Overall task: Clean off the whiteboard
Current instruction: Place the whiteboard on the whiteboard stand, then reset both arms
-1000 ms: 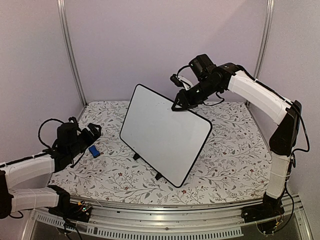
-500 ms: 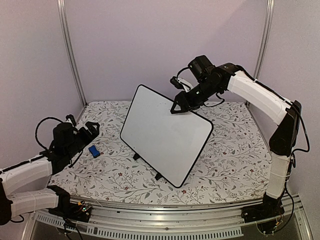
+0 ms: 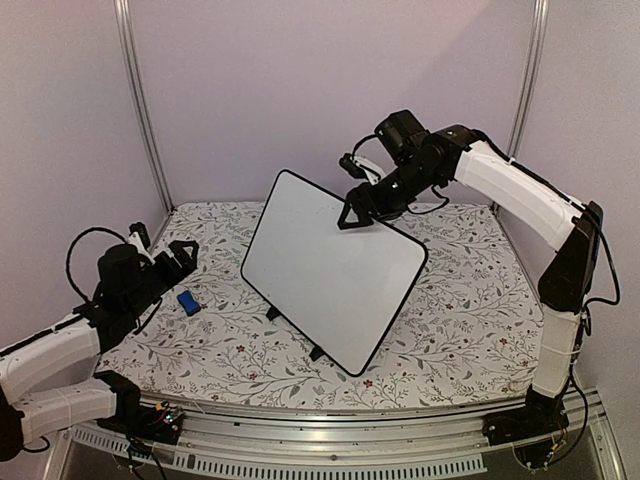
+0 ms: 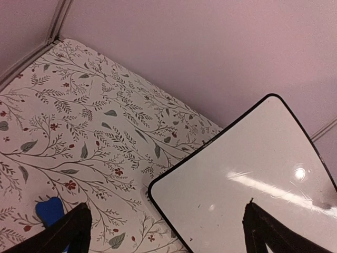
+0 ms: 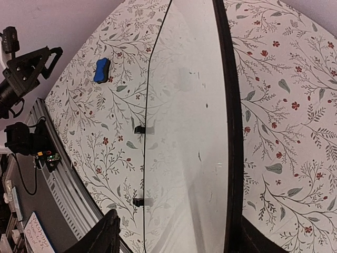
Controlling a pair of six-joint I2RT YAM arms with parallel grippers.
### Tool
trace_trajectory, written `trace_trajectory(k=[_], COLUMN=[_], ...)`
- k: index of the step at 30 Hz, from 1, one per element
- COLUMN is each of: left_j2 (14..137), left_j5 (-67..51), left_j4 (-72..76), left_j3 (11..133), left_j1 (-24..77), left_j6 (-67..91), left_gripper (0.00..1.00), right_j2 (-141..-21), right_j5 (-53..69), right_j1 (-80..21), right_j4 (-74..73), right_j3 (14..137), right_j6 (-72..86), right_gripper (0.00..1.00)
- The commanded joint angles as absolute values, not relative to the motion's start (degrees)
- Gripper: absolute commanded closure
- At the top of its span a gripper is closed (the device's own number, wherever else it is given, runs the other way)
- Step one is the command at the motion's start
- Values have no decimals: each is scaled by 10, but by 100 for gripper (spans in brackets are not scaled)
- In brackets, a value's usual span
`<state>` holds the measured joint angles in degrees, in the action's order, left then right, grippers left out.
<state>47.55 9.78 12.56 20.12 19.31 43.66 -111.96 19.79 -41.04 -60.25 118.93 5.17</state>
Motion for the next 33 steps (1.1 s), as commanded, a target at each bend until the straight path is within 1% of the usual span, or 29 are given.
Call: trace_trajectory(k=[1,5,7,10,16,23,24,25,26,27,28,30,33], left_j2=[467,462,463,474,508,529,528,524,517,507,499,487,481], left_j5=[73,55,39,36,119,159,176,197,213,243,281,350,404], left_j4=[134,160,170,155,122,142,135,129,134,135,123,59,-25], left_j3=[217,217,224,248,292,290,294,293,288,283,288,314,360], left_j1=[214,231,242,272,367,398,405,414,429,447,463,476,478], left_j6=[388,355,331,296,247,257,279,301,313,323,331,338,334], left_gripper=[0,0,0,0,0,0,0,0,0,0,0,0,0], right_j2=[-1079,-1064,-1049,-1014,-966,-955,-954,-953,-950,-944,-937,-919,-897], right_j5=[196,176,159,147,148,150,146,152,170,189,200,192,166], right_j1=[-419,-418,-418,-413,-389,-384,-384,-384,-385,-386,-387,-387,-388], right_j4=[-594,-592,-576,-543,-511,-499,-496,-490,-481,-470,-459,-431,-388], right_j3=[1213,1212,1195,1156,1103,1082,1085,1088,1090,1091,1092,1078,1029], right_j6=[51,50,48,47,57,57,58,61,62,58,54,47,39], right_gripper=[32,27,24,21,20,19,18,15,11,4,1,1,1])
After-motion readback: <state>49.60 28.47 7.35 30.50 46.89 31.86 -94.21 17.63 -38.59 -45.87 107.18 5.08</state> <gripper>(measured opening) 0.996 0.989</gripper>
